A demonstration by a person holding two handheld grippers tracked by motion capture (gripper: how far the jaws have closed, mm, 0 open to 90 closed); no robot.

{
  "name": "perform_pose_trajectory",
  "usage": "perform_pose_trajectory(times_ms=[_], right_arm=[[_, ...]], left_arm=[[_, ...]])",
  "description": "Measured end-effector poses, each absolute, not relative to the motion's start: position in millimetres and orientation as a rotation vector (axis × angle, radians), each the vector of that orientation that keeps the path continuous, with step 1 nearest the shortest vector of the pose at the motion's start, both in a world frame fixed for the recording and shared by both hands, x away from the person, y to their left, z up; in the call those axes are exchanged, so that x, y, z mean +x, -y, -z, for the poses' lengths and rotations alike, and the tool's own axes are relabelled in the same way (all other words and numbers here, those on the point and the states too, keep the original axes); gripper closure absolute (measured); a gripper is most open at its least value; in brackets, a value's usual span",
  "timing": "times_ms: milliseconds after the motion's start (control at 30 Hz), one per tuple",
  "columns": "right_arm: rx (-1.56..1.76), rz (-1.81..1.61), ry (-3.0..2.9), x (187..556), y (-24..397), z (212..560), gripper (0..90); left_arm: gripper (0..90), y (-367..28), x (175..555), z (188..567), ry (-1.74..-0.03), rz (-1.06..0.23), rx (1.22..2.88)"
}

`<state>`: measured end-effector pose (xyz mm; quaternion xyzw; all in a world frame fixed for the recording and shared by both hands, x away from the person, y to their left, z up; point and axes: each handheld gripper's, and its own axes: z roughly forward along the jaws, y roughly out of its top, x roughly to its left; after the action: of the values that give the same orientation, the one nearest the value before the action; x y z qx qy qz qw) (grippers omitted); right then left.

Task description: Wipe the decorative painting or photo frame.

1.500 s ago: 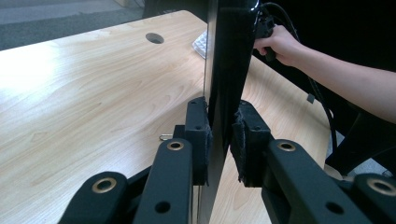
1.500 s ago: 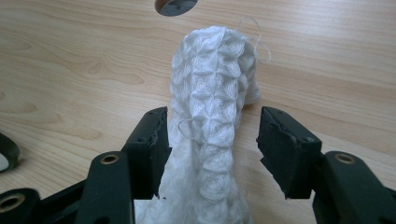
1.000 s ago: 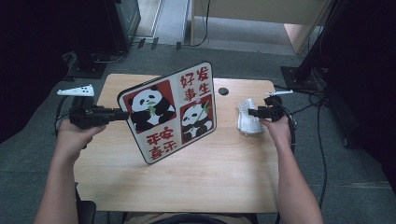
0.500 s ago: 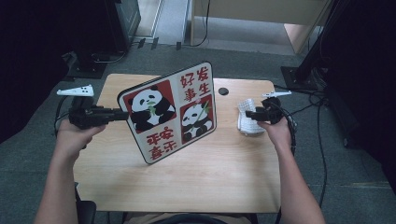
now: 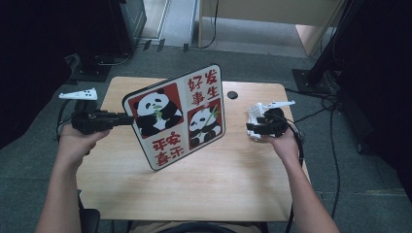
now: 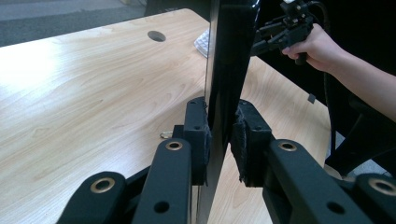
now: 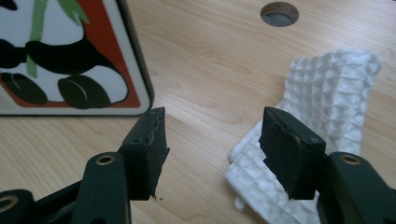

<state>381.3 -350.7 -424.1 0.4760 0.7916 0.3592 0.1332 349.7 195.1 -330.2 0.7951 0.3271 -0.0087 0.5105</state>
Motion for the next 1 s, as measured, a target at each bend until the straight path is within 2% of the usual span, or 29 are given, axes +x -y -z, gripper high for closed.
perform_pose_trajectory(times_ms=[267,667,1000], right_arm=[[1.323,-1.057,-2.326,371,338,426,39.5],[1.331,-1.045,-2.354,375,336,433,39.0],[1.330,-1.055,-2.367,376,335,434,38.8]], left_arm=[[76.4,-195,350,331,-0.795,0.011,1.915],[73.5,-194,351,332,-0.809,0.006,1.909],[65.2,-195,353,334,-0.828,-0.016,1.911]])
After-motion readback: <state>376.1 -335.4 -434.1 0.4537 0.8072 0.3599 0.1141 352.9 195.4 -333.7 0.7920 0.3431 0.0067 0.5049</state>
